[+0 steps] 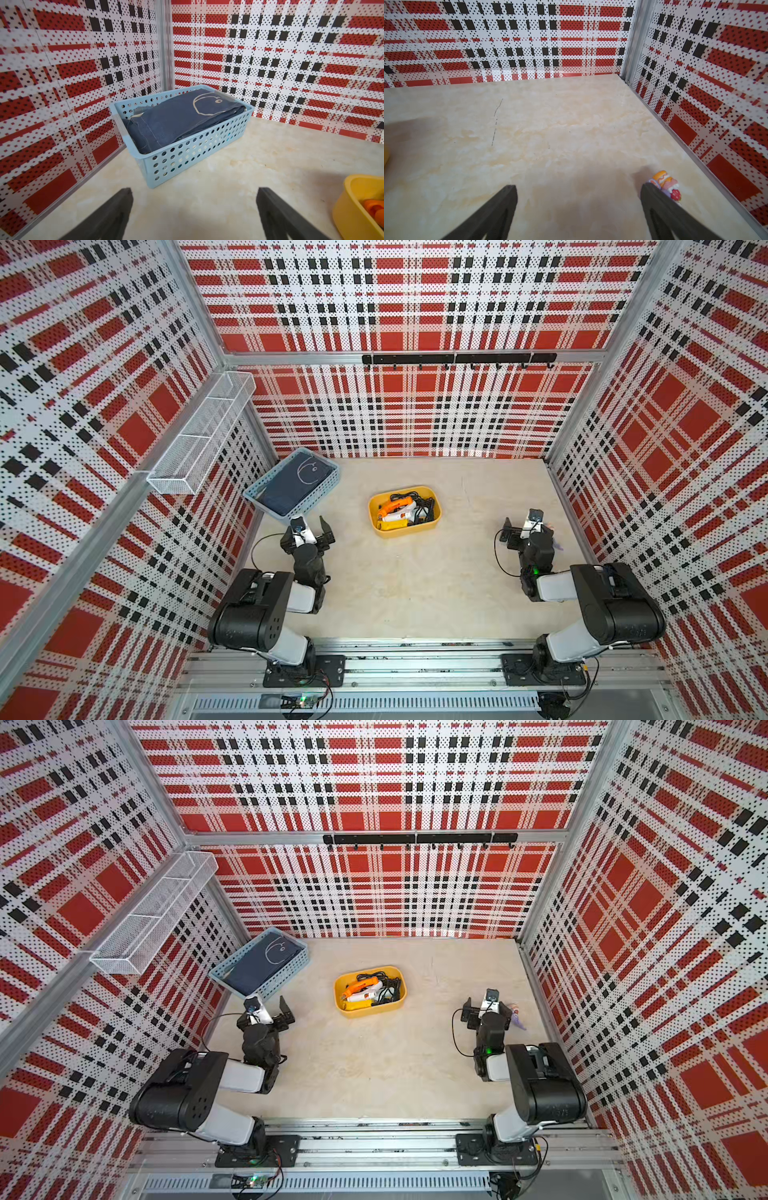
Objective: Put the hot melt glue gun into the storage box
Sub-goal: Reset both arms
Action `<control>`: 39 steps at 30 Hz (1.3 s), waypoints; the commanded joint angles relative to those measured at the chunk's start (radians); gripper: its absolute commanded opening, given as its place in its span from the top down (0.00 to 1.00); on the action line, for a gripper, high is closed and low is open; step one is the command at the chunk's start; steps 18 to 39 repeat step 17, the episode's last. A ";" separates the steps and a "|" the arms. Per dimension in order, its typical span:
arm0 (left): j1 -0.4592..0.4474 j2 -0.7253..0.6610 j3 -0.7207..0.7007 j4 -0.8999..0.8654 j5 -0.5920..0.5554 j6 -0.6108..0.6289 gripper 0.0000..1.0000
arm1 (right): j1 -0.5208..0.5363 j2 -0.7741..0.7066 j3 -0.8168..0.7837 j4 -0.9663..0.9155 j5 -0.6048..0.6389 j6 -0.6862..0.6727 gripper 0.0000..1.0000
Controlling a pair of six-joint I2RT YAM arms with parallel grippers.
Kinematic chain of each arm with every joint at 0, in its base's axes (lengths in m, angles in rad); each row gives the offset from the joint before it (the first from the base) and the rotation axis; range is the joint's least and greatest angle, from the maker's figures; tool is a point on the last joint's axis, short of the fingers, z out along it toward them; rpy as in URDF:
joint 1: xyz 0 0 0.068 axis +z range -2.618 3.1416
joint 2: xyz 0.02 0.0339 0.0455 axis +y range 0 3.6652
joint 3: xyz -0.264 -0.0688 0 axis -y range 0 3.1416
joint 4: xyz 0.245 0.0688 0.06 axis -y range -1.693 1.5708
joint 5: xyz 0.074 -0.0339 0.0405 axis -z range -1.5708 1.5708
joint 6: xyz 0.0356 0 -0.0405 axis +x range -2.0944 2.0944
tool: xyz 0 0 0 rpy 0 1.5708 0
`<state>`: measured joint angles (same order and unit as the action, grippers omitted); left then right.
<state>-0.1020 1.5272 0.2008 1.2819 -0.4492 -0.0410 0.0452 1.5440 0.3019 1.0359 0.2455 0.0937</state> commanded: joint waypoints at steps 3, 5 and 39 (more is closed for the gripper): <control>-0.007 0.006 -0.011 0.071 -0.015 0.025 0.01 | 0.004 -0.003 -0.001 0.039 -0.005 -0.008 0.00; -0.007 0.008 -0.011 0.072 -0.016 0.026 0.01 | 0.004 -0.004 0.001 0.037 -0.005 -0.006 0.00; -0.007 0.008 -0.011 0.073 -0.015 0.026 0.01 | 0.004 -0.004 0.000 0.036 -0.008 -0.006 0.00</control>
